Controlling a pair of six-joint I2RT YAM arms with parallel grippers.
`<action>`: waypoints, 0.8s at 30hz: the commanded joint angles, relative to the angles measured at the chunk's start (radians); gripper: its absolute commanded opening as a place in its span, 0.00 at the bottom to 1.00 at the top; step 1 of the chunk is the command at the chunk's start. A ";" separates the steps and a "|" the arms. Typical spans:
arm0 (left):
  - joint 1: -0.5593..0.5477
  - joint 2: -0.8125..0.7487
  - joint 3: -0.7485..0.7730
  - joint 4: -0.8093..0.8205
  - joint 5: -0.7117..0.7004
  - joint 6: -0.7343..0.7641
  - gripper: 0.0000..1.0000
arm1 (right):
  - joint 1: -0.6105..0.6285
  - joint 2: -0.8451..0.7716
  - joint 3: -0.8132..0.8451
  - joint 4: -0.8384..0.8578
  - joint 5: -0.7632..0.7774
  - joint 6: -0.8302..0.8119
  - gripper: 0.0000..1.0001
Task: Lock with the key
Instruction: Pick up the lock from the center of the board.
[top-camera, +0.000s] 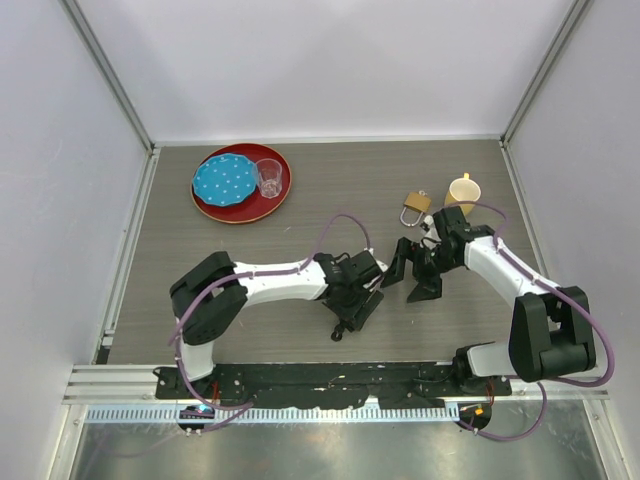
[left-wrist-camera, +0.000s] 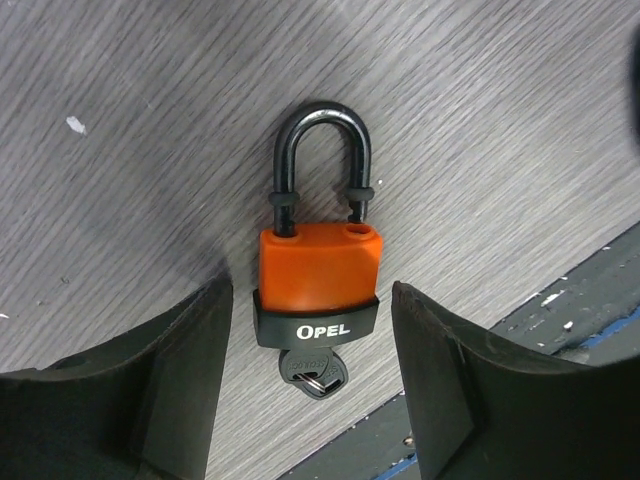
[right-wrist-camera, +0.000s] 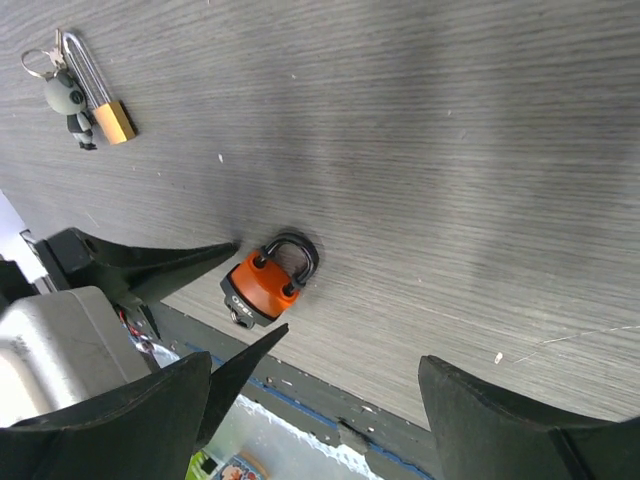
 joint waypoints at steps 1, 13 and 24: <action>-0.026 -0.008 -0.030 0.015 -0.067 -0.023 0.66 | -0.015 0.001 0.050 0.014 0.010 -0.011 0.91; -0.040 0.011 -0.064 0.040 -0.158 0.014 0.14 | -0.020 -0.022 0.051 0.019 -0.006 0.018 0.91; 0.115 -0.234 -0.024 0.055 -0.017 0.023 0.00 | -0.014 0.008 0.096 0.089 -0.171 0.026 0.88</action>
